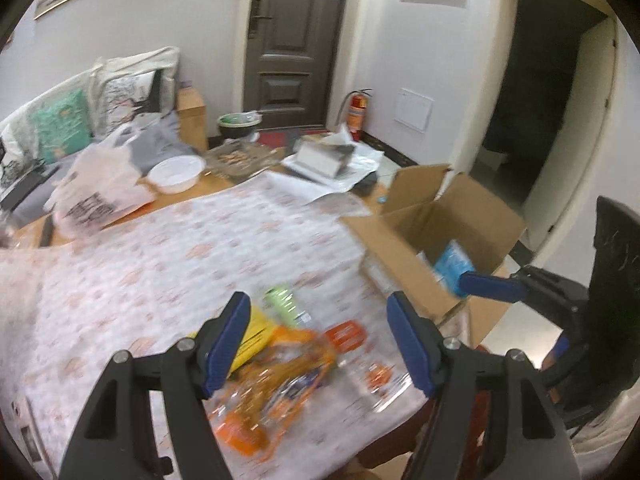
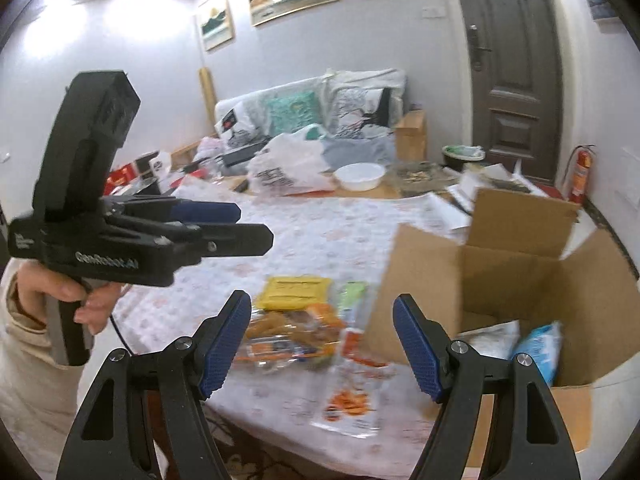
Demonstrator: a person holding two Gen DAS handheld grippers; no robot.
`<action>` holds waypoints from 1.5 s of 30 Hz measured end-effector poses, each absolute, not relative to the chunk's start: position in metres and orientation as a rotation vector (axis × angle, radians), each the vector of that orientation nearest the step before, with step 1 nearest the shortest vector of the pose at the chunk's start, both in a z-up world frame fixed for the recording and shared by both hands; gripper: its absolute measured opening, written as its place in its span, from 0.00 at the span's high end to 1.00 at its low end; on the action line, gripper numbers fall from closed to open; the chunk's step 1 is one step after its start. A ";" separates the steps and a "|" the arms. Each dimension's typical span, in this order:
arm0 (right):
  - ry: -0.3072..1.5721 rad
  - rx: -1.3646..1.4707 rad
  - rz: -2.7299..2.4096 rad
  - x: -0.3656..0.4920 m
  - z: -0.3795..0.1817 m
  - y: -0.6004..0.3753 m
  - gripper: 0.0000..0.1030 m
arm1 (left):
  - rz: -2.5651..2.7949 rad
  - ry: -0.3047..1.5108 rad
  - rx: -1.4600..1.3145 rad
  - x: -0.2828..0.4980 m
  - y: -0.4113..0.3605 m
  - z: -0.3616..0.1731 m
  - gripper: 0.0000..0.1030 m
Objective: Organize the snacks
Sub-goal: 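Lower both grippers onto the orange sausage pack and close them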
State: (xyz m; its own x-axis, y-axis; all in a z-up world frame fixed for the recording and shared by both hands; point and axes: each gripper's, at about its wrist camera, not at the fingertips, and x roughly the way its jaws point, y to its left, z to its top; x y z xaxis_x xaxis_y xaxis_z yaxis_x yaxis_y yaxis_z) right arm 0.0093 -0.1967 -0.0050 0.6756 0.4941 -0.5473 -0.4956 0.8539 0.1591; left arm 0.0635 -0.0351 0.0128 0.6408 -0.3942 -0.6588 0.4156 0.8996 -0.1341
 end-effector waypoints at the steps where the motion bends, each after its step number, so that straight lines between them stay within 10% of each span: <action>1: 0.620 -0.003 0.566 0.007 -0.007 -0.189 0.32 | -0.451 0.748 0.022 0.061 -0.023 0.006 0.34; 21: 0.872 -0.124 0.568 0.074 -0.106 -0.108 0.32 | -0.440 0.965 -0.305 0.064 0.075 -0.137 0.36; 35: 0.924 -0.171 0.578 0.111 -0.135 -0.103 0.31 | -0.531 1.025 -0.363 0.056 0.058 -0.161 0.68; 45: 0.976 -0.152 0.585 0.127 -0.143 -0.100 0.14 | -0.507 1.006 -0.333 0.061 0.050 -0.160 0.74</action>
State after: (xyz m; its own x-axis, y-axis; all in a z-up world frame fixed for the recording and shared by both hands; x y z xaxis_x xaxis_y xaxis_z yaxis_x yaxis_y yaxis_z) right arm 0.1274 -0.0997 -0.1430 0.4205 0.3983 -0.8152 -0.5312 0.8365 0.1346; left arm 0.0613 0.0497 -0.1595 0.4352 -0.5476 -0.7146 0.2491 0.8360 -0.4890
